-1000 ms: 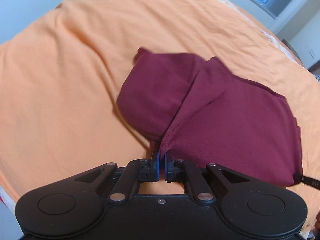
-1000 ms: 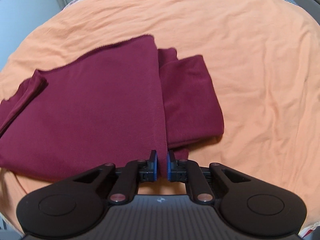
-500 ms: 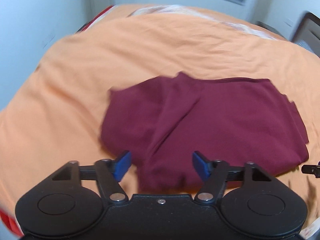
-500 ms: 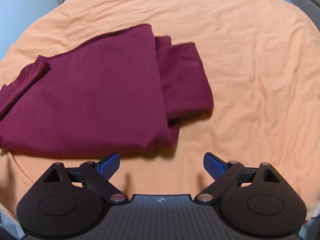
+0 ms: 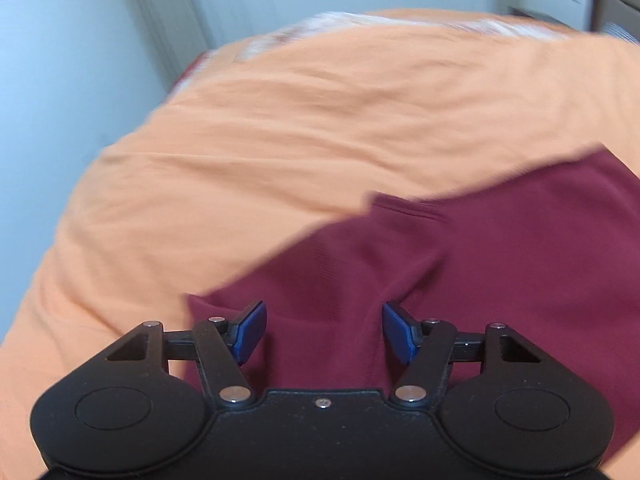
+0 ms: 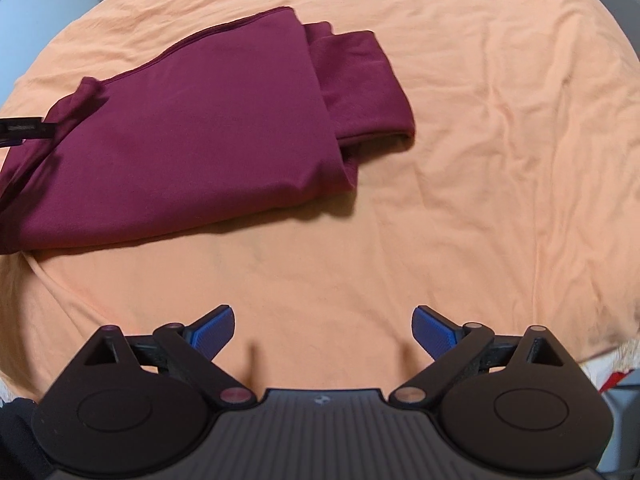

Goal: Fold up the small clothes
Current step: 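Open both grippers and lift them away from the folded sweater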

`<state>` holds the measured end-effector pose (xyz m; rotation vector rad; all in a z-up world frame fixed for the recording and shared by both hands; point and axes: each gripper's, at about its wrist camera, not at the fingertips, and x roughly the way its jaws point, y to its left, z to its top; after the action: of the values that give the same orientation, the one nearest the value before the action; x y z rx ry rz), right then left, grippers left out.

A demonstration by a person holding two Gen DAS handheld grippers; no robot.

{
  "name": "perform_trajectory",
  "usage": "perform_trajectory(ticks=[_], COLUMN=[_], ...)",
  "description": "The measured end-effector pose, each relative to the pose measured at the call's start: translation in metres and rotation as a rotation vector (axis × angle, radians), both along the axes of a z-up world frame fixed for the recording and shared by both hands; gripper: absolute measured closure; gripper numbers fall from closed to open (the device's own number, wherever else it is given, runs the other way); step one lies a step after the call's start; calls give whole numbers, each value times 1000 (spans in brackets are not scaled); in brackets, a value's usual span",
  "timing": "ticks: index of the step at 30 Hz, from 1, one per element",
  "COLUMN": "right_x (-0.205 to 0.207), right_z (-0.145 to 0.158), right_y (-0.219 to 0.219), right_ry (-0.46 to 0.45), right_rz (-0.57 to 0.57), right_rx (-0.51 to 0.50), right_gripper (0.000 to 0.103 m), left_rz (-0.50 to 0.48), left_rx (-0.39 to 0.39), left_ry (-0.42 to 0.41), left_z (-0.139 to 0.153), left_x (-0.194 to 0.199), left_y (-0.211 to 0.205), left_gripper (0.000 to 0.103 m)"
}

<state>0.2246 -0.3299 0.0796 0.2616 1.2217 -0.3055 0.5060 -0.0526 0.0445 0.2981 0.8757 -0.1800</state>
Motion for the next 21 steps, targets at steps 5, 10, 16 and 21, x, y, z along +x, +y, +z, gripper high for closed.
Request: perform_trajectory(ticks=[5, 10, 16, 21], right_x=[6, 23, 44, 57], right_z=[-4, -6, -8, -10], right_y=[0, 12, 26, 36], right_ry=[6, -1, 0, 11], right_rz=[-12, 53, 118, 176], right_rx=[12, 17, 25, 24], right_gripper=[5, 3, 0, 0], left_rz=[222, 306, 321, 287], left_rx=[-14, -97, -253, -447], left_ry=[-15, -9, 4, 110], left_z=[11, 22, 25, 11], left_x=[21, 7, -48, -95], left_y=[53, 103, 140, 147], left_gripper=[37, 19, 1, 1])
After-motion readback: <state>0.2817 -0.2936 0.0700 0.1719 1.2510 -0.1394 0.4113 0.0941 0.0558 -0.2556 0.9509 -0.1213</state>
